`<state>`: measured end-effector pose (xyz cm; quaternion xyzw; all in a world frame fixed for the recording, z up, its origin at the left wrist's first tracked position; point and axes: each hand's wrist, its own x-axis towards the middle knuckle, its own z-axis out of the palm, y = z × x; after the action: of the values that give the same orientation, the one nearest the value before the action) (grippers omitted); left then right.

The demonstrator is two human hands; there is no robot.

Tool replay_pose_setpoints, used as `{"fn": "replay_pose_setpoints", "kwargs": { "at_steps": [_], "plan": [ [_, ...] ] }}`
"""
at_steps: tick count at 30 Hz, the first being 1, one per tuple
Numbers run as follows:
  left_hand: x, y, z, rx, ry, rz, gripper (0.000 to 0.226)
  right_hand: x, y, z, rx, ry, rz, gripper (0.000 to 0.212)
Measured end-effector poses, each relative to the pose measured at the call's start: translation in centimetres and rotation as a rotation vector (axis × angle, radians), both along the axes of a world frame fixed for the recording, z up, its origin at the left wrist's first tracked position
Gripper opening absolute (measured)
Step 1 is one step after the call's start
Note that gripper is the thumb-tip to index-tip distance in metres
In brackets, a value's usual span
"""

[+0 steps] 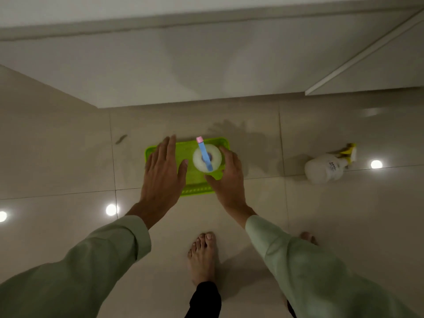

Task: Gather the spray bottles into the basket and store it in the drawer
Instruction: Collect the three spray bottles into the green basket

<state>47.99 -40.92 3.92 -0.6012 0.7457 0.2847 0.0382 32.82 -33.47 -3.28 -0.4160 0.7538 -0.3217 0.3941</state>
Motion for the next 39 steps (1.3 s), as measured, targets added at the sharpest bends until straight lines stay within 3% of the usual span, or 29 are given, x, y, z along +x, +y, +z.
{"fn": "replay_pose_setpoints", "kwargs": {
  "at_steps": [5, 10, 14, 18, 22, 25, 28, 31, 34, 39],
  "plan": [
    [-5.1, 0.7, 4.5, -0.081, 0.091, 0.002, 0.061, -5.6, 3.4, 4.6, -0.008, 0.038, -0.125, 0.074],
    [-13.7, 3.1, 6.4, -0.097, 0.137, -0.106, 0.059, -14.5, 7.3, 6.8, 0.091, 0.038, -0.450, 0.059],
    [-21.1, 5.9, 4.8, -0.028, 0.154, -0.193, 0.060, -22.2, 9.6, 5.4, 0.147, -0.006, -0.743, 0.048],
    [-27.3, 8.0, 0.3, 0.074, 0.145, -0.254, 0.061, -28.6, 10.3, 0.8, 0.287, -0.074, -0.864, 0.054],
    [-31.6, 8.8, -4.9, 0.140, 0.138, -0.280, 0.062, -32.8, 9.5, -4.5, 0.381, -0.261, -1.006, 0.055],
    [-33.4, 8.5, -7.9, 0.149, 0.129, -0.264, 0.062, -34.6, 8.3, -7.4, 0.373, -0.467, -1.031, 0.033],
    [-33.8, 7.8, -9.3, 0.125, 0.106, -0.268, 0.062, -35.2, 7.7, -8.3, 0.312, -0.695, -1.128, 0.025],
    [-32.9, 7.4, -8.6, 0.115, 0.104, -0.253, 0.061, -35.0, 7.5, -7.4, 0.335, -0.795, -1.123, 0.028],
    [-31.4, 7.2, -5.9, 0.102, 0.108, -0.232, 0.061, -34.4, 7.2, -4.2, 0.321, -0.801, -1.004, 0.017],
    [-27.3, 6.1, 1.9, 0.068, 0.182, -0.116, 0.060, -30.4, 5.4, 5.5, 0.155, -0.732, -0.763, 0.033]
  ]
}}
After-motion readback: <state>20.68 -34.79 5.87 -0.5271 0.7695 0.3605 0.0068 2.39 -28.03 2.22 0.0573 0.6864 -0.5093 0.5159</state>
